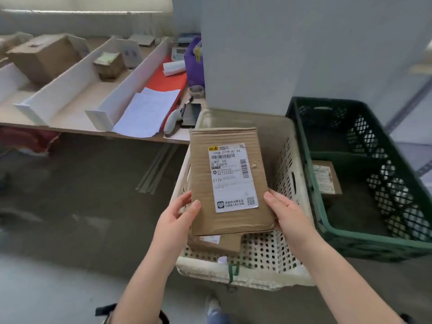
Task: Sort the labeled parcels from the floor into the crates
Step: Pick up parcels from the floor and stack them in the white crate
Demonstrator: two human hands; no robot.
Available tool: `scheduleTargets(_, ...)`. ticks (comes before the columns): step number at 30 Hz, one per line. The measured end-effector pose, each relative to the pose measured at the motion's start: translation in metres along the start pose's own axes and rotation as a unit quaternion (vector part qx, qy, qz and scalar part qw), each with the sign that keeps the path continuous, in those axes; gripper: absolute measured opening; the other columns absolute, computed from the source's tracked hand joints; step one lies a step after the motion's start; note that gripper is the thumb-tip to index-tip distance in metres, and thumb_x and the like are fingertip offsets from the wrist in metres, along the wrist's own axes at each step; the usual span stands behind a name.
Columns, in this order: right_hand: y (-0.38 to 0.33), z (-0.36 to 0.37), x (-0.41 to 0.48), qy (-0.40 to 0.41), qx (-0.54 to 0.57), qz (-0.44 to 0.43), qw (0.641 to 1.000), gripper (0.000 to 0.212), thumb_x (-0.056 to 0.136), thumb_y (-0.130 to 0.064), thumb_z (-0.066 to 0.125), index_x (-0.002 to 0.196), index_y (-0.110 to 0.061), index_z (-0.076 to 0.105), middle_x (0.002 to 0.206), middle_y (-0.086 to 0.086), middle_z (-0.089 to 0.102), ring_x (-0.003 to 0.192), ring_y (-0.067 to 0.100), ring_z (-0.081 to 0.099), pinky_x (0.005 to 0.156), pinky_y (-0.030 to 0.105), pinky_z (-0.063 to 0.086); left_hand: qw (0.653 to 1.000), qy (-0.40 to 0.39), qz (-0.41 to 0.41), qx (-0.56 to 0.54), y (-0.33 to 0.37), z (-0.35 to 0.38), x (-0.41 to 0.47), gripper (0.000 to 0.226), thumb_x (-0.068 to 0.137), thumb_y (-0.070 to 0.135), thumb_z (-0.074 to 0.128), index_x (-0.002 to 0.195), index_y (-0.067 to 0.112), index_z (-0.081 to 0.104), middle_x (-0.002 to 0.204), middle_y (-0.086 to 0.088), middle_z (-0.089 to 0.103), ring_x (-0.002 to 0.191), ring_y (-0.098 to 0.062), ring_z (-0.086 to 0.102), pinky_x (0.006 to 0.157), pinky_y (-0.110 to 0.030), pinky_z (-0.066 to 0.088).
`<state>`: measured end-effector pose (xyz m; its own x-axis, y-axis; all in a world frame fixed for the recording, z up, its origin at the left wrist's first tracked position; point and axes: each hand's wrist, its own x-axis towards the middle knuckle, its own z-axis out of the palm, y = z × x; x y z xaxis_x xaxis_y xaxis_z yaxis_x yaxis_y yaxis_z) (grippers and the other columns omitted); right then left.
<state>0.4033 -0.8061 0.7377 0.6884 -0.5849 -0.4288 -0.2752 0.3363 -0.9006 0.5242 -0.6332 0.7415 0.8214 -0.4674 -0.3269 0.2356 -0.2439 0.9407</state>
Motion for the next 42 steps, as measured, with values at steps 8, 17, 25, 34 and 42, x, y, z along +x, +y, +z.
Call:
scheduleTargets(8, 0.036, -0.001, 0.066, 0.061, -0.015, 0.082, 0.995, 0.030, 0.098, -0.028, 0.044, 0.122, -0.020, 0.060, 0.112, -0.007, 0.068, 0.104, 0.011, 0.063, 0.088, 0.028, 0.050, 0.984, -0.123, -0.101, 0.075, -0.027, 0.009, 0.101, 0.034, 0.093, 0.027, 0.056, 0.126, 0.022, 0.056, 0.115, 0.008, 0.066, 0.100, -0.004, 0.062, 0.081, -0.021, 0.049)
scheduleTargets(17, 0.074, -0.031, 0.107, 0.089, -0.040, 0.185, 0.978, 0.022, 0.100, -0.022, 0.041, 0.113, -0.024, 0.059, 0.105, -0.009, 0.067, 0.099, 0.011, 0.062, 0.073, 0.028, 0.048, 0.956, -0.185, -0.188, 0.127, -0.068, 0.047, 0.140, 0.029, 0.095, 0.026, 0.054, 0.123, 0.030, 0.054, 0.112, 0.014, 0.063, 0.096, 0.003, 0.058, 0.072, -0.018, 0.046)
scheduleTargets(25, 0.083, -0.057, 0.130, 0.083, -0.067, 0.217, 0.970, 0.029, 0.101, -0.023, 0.038, 0.126, -0.017, 0.052, 0.108, -0.008, 0.063, 0.097, 0.006, 0.059, 0.069, 0.023, 0.046, 0.948, -0.191, -0.201, 0.158, -0.075, 0.081, 0.152, 0.037, 0.097, 0.026, 0.049, 0.134, 0.025, 0.050, 0.122, 0.012, 0.060, 0.093, 0.010, 0.053, 0.059, -0.010, 0.043)
scheduleTargets(34, 0.066, -0.055, 0.177, 0.065, -0.024, 0.178, 0.982, 0.021, 0.100, -0.024, 0.041, 0.118, -0.025, 0.053, 0.103, -0.013, 0.062, 0.098, 0.006, 0.058, 0.077, 0.024, 0.048, 0.972, -0.121, -0.167, 0.117, -0.061, 0.087, 0.195, 0.041, 0.095, 0.026, 0.054, 0.135, 0.020, 0.049, 0.113, 0.012, 0.061, 0.095, 0.002, 0.057, 0.062, -0.013, 0.047)
scheduleTargets(42, 0.047, -0.010, 0.363, 0.020, -0.015, 0.143, 0.989, 0.033, 0.098, -0.027, 0.046, 0.127, -0.012, 0.053, 0.124, 0.003, 0.061, 0.099, 0.016, 0.060, 0.075, 0.026, 0.047, 0.992, -0.031, -0.076, 0.098, -0.062, 0.096, 0.344, 0.054, 0.091, 0.027, 0.058, 0.141, 0.021, 0.039, 0.128, 0.000, 0.056, 0.111, -0.017, 0.055, 0.089, -0.035, 0.050)
